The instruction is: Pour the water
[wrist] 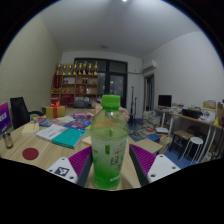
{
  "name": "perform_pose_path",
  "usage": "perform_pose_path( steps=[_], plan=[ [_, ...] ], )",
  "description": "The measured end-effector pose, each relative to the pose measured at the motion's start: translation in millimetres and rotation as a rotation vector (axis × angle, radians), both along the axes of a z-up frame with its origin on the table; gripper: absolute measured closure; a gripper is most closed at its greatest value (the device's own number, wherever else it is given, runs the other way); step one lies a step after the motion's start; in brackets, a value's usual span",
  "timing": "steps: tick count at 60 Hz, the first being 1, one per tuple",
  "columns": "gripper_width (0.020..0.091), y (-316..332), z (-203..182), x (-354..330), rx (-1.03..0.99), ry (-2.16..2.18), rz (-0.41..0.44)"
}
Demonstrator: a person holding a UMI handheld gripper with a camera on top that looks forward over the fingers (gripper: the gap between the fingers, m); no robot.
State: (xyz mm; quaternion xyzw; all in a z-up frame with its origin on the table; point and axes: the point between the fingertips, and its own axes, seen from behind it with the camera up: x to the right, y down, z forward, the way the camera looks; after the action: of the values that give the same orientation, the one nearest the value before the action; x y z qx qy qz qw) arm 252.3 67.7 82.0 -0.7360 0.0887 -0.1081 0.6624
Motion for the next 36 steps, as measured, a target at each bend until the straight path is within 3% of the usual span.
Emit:
perform_pose_path(
  steps=[5, 25, 36],
  plan=[
    [0.0601, 7, -10, 0, -0.012, 0.039, -0.001],
    [0.0656, 0, -3, -15, -0.018, -0.042, 0.016],
    [0.0718, -6, 59, -106, 0.051, -0.329, 0.109]
  ],
)
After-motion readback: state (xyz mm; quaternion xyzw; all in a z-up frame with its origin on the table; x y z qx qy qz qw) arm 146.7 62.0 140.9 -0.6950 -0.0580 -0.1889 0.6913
